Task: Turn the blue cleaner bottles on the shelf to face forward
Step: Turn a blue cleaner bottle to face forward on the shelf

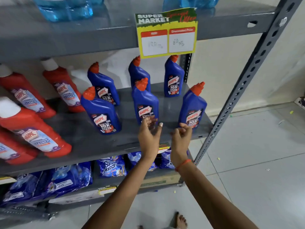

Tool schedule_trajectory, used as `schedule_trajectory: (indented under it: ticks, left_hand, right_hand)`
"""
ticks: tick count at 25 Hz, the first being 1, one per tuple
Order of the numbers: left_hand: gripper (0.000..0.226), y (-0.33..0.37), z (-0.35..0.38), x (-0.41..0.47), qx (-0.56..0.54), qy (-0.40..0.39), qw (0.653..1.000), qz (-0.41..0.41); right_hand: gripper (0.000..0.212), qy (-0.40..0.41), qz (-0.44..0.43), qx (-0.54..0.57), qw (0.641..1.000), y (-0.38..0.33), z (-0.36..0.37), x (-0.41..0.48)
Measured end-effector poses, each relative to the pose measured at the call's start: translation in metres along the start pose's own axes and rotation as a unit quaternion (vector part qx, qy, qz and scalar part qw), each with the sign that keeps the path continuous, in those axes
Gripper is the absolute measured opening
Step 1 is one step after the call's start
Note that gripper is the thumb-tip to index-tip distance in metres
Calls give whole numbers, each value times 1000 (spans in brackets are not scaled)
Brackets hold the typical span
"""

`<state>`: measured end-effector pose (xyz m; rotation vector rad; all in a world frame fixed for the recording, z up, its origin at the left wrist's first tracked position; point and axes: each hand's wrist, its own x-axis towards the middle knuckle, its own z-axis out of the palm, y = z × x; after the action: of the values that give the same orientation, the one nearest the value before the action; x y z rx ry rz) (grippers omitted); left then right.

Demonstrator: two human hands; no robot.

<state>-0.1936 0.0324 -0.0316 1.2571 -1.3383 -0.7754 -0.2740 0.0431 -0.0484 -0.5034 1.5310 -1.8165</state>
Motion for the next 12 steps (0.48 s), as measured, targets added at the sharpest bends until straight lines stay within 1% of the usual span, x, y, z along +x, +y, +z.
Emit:
schedule_trajectory:
  ticks: [1, 2, 4, 6, 8, 9, 10, 11, 12]
  left_hand:
    - [33, -4, -16, 6, 7, 26, 1000, 5]
    - [33, -7, -28, 14, 11, 35, 999, -2]
    - [38, -16, -43, 33, 38, 9, 999, -31]
    - [45, -22, -48, 50, 89, -34, 993, -68]
    - [60, -26, -48, 65, 109, -95, 984, -105]
    - [69, -28, -48, 73, 112, -126, 979, -116]
    - [73, -32, -47, 81, 109, -158, 974, -118]
    - [71, -35, -48, 89, 101, -186, 970, -118]
    - [64, -37, -49, 93, 93, -202, 968, -118]
  right_hand:
    - [29, -31, -16, -11, 999, -4, 15, -10]
    - [28, -48, -31, -29, 998, -7, 28, -14]
    - [30, -61, -73, -80, 992, -13, 54, -12]
    - [41, -59, -94, -144, 983, -5, 71, -3]
    - [56, -80, -77, -191, 975, 6, 79, 10]
    - [59, -102, -58, -204, 972, 4, 80, 13]
    - [57, -128, -37, -215, 967, 0, 80, 15]
    - [54, -154, -20, -231, 960, -4, 78, 18]
    - [51, -180, -10, -256, 950, -9, 75, 19]
